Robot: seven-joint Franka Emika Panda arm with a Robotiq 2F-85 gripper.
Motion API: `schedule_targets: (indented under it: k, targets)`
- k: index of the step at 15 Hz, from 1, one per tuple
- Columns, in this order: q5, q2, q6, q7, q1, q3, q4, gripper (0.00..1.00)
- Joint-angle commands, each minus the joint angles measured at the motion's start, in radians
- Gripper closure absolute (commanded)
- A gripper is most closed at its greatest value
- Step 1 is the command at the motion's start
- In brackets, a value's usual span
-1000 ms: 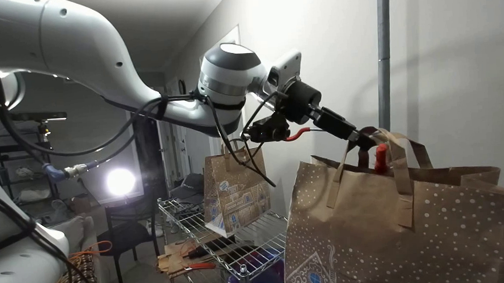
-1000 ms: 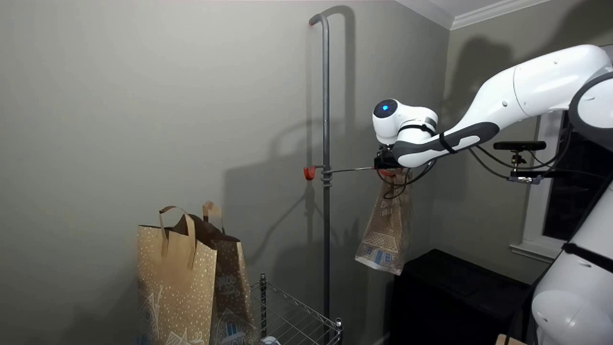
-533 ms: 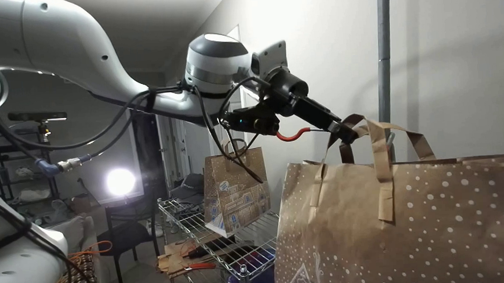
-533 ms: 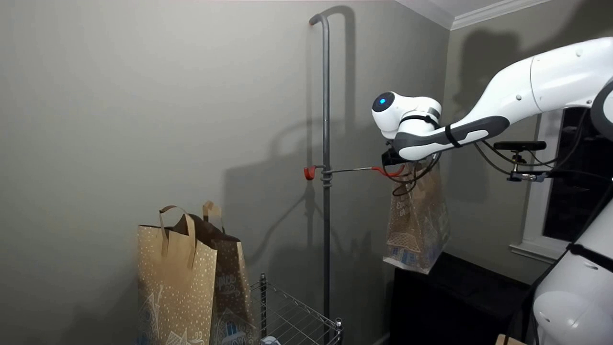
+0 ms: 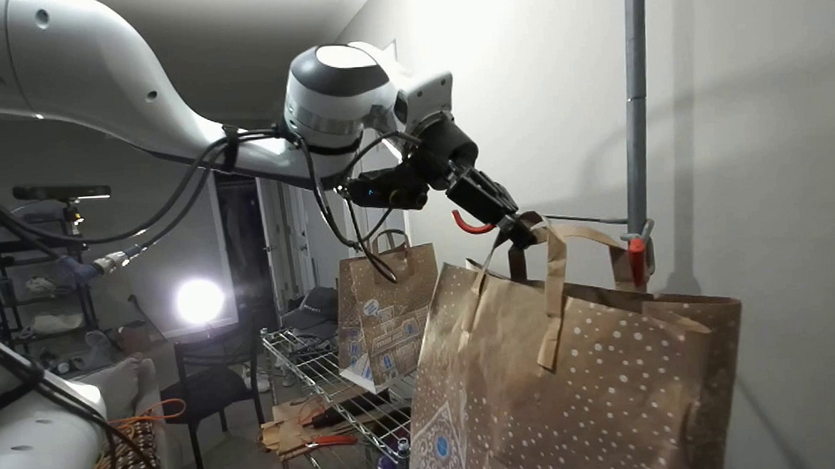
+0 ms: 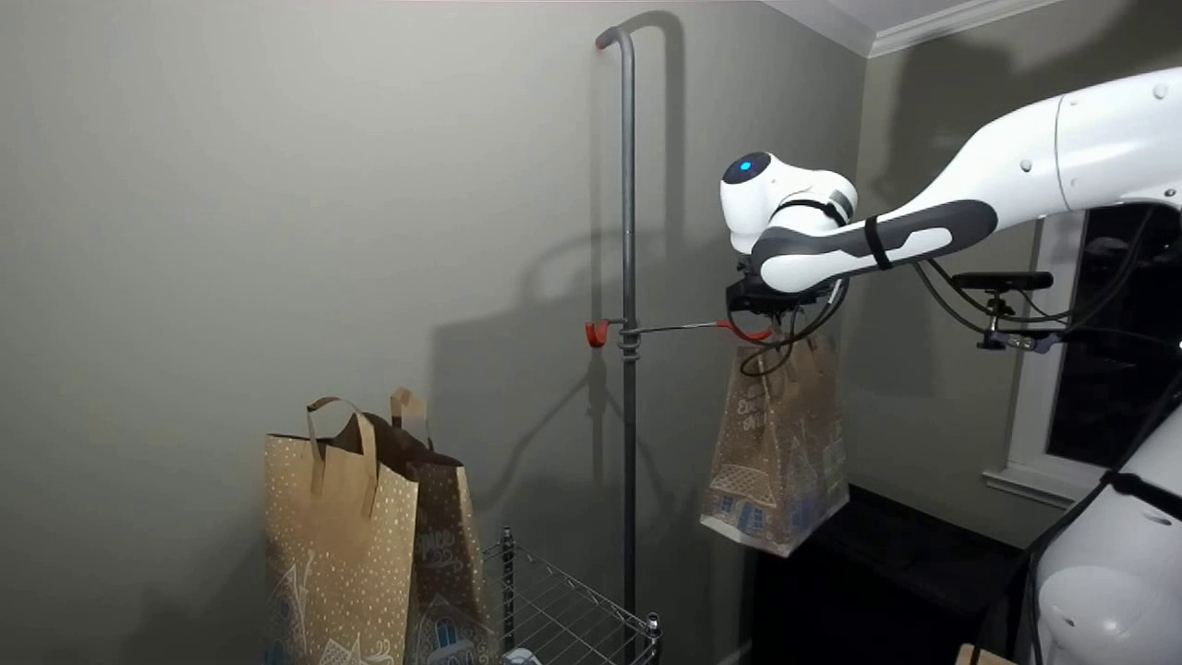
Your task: Move both paper bags from the hooks and place them on the top shelf of the rack
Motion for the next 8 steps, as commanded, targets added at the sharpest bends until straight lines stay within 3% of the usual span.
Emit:
schedule_targets:
  k: [1, 3, 8]
  targets:
    - [0.091, -0.092, 0.036, -0.082, 0.035, 0.035, -0.046, 0.99]
    - [0.096, -0.116, 0.002, -0.077, 0.033, 0.070, -0.040, 0.99]
    - [0.210, -0.159, 0.102, -0.221, 0.086, 0.080, -0.067, 0.99]
